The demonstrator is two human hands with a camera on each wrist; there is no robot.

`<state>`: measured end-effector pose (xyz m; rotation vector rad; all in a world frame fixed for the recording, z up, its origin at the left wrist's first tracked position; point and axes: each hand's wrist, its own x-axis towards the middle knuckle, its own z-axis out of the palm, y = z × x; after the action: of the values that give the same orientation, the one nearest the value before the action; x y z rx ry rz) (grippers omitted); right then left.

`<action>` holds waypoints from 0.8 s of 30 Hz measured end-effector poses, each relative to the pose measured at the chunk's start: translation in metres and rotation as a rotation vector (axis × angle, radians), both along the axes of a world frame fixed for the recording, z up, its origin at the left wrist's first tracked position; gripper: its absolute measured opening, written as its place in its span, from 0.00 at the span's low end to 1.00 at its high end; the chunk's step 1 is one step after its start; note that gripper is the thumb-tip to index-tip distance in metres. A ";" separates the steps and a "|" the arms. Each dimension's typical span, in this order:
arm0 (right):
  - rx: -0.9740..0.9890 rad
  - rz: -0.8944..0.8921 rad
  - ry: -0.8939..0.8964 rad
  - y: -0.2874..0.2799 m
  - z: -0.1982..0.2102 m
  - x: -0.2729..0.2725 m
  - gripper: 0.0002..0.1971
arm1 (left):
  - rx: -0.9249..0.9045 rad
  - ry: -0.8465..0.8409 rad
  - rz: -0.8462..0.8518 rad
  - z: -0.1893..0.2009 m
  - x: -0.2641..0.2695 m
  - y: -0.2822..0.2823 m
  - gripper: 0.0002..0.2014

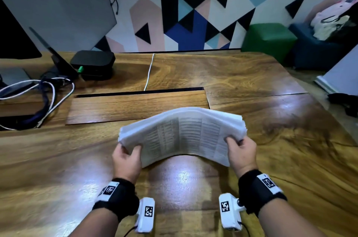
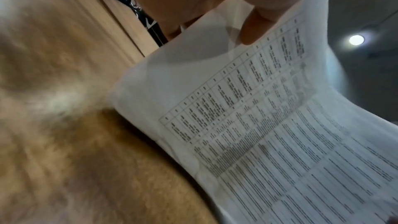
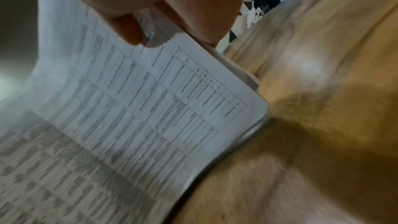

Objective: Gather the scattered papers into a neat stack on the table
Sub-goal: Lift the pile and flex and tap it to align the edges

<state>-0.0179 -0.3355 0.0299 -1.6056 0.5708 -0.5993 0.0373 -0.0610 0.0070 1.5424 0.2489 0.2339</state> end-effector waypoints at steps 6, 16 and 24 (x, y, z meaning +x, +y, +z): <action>-0.010 0.072 -0.043 -0.003 -0.001 -0.009 0.16 | -0.022 0.001 -0.021 -0.001 -0.009 0.013 0.12; 0.061 0.054 0.007 -0.004 -0.009 -0.010 0.19 | -0.022 0.014 0.038 -0.001 -0.008 0.000 0.16; 0.029 -0.091 -0.088 0.002 0.007 0.000 0.17 | -0.015 -0.047 0.086 0.019 0.005 -0.007 0.09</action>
<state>-0.0180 -0.3339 0.0371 -1.5248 0.5867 -0.7227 0.0420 -0.0684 0.0265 1.5115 0.2799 0.3346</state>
